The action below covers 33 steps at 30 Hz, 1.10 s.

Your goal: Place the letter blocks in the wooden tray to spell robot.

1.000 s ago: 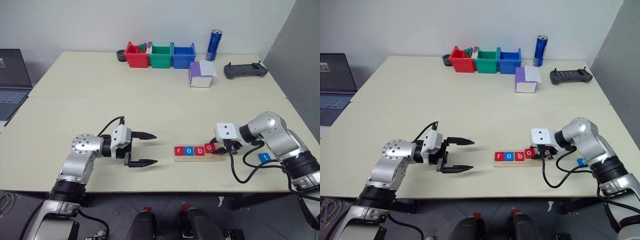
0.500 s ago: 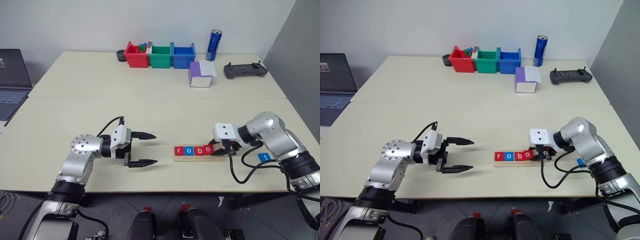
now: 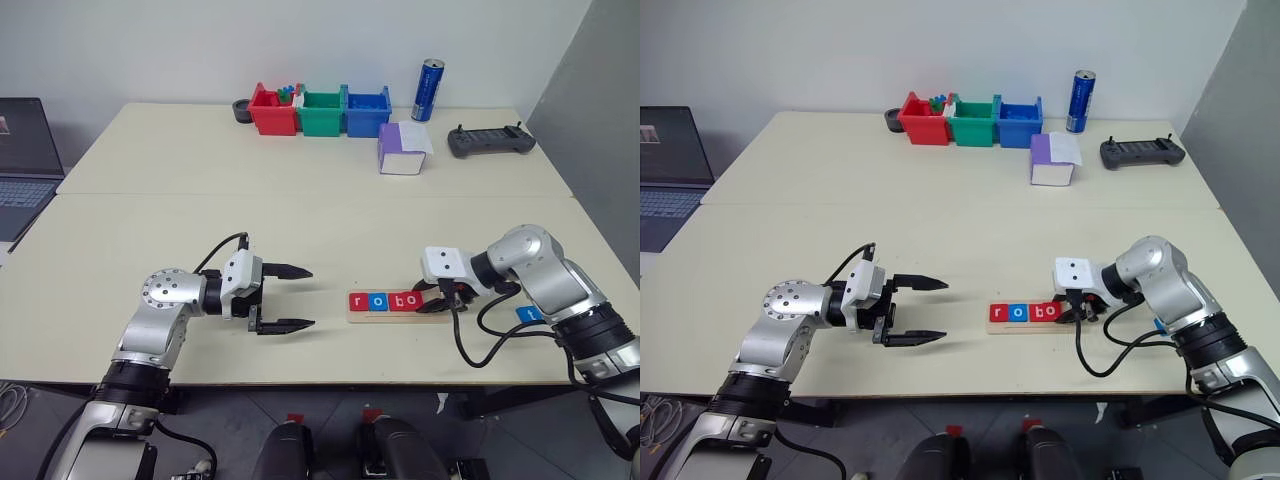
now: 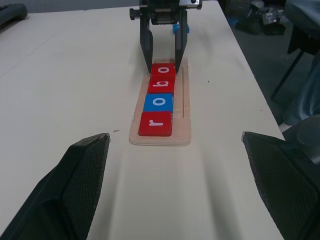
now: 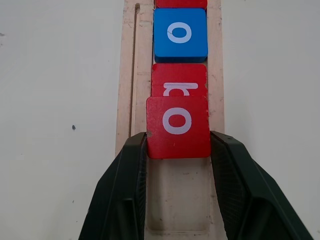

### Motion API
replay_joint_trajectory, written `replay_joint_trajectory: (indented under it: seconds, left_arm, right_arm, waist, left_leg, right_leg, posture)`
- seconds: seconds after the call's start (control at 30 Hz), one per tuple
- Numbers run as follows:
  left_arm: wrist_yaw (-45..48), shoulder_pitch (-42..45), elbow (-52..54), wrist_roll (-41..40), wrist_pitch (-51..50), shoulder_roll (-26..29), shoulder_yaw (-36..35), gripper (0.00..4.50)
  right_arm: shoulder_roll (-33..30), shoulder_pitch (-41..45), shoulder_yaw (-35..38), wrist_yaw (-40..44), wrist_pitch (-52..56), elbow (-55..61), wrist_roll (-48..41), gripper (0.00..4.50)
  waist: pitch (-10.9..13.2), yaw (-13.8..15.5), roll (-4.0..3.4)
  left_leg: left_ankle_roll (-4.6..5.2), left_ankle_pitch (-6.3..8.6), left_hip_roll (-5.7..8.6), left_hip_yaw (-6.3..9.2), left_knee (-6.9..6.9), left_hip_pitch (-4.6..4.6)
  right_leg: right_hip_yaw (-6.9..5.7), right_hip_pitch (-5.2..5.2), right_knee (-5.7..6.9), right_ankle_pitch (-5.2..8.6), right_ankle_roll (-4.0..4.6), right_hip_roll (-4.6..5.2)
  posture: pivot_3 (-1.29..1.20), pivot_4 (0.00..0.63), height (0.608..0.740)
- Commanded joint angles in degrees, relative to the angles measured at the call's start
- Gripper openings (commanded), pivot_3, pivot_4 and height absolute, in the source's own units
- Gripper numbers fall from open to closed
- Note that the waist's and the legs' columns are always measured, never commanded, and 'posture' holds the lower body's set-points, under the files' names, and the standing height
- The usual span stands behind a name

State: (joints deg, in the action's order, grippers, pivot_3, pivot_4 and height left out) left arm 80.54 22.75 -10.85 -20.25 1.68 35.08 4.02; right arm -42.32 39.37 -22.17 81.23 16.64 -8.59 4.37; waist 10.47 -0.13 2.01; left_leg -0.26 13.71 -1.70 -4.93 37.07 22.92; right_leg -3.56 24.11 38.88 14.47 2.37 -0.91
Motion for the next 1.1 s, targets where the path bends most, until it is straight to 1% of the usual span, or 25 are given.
replay_joint_trajectory:
  seconds: [0.03,0.4,1.1]
  left_arm:
    - [-0.2,0.0,1.5,-0.8,0.6,0.5,-1.1,4.50]
    - [-0.1,0.1,1.1,-0.7,0.7,0.6,-1.1,4.50]
    - [-0.3,0.3,1.0,-0.7,0.7,0.3,-1.0,4.50]
  right_arm:
    - [-0.1,0.9,0.3,0.2,0.2,1.9,-0.4,1.44]
    - [-2.3,0.5,0.7,0.7,-0.7,1.1,-0.3,1.44]
    - [0.0,1.0,-0.8,-0.6,0.3,1.3,0.3,1.44]
  waist:
    - [0.0,0.0,0.00]
    - [0.0,0.0,0.00]
    - [0.0,0.0,0.00]
  left_leg:
    - [0.00,0.00,0.00,0.00,0.00,0.00]
    - [0.00,0.00,0.00,0.00,0.00,0.00]
    - [0.00,0.00,-0.01,0.00,0.00,-0.02]
  right_leg:
    - [0.00,0.00,0.00,0.00,0.00,0.00]
    - [0.00,0.00,0.00,0.00,0.00,0.00]
    - [0.00,0.00,0.02,0.00,0.00,0.00]
  posture:
    - [0.00,0.150,0.740]
    - [0.00,0.150,0.740]
    - [0.00,0.150,0.740]
